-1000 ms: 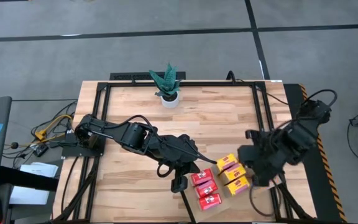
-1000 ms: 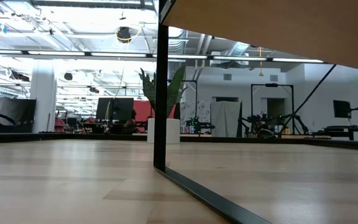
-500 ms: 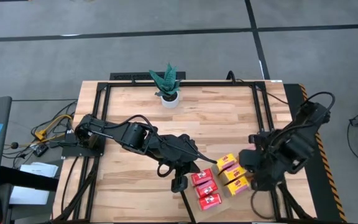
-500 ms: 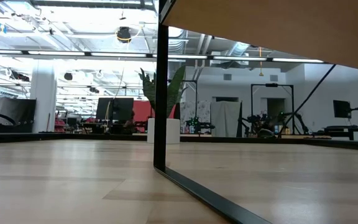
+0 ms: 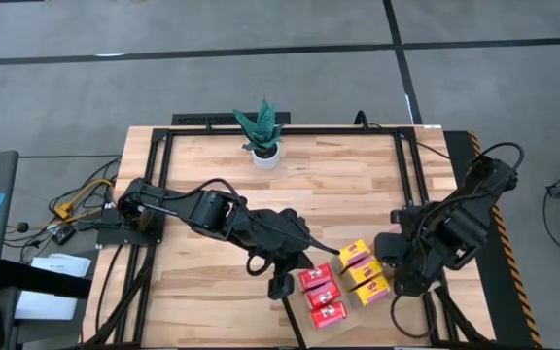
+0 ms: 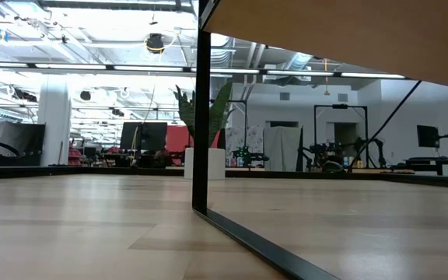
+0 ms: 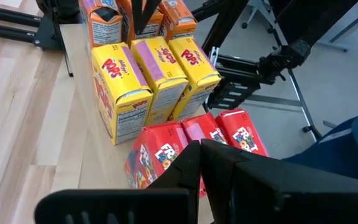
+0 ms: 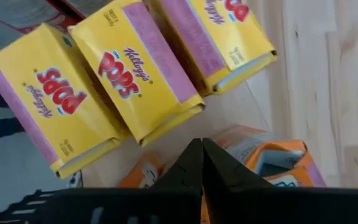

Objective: Stack cereal on shelf
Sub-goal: Adjust the colored cereal boxes on the shelf

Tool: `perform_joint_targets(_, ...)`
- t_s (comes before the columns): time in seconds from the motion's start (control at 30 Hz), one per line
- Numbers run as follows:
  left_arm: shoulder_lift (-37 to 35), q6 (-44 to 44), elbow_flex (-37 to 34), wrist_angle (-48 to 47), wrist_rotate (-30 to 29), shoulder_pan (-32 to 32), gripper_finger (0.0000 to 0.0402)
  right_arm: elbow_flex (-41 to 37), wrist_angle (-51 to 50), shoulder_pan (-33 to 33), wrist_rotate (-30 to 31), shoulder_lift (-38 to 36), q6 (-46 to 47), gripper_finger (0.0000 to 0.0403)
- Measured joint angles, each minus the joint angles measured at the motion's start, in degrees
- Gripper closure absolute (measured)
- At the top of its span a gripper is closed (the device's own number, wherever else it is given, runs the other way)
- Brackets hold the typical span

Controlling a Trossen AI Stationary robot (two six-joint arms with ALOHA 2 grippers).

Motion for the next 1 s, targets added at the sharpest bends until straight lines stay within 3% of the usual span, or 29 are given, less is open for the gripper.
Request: perform_joint_targets(1.0, 0.0, -0.07, 0.0, 0.22, -1.33, 0.21, 0.0401, -0.31, 1.39, 0.91, 0.02, 0.42, -5.06, 0.038)
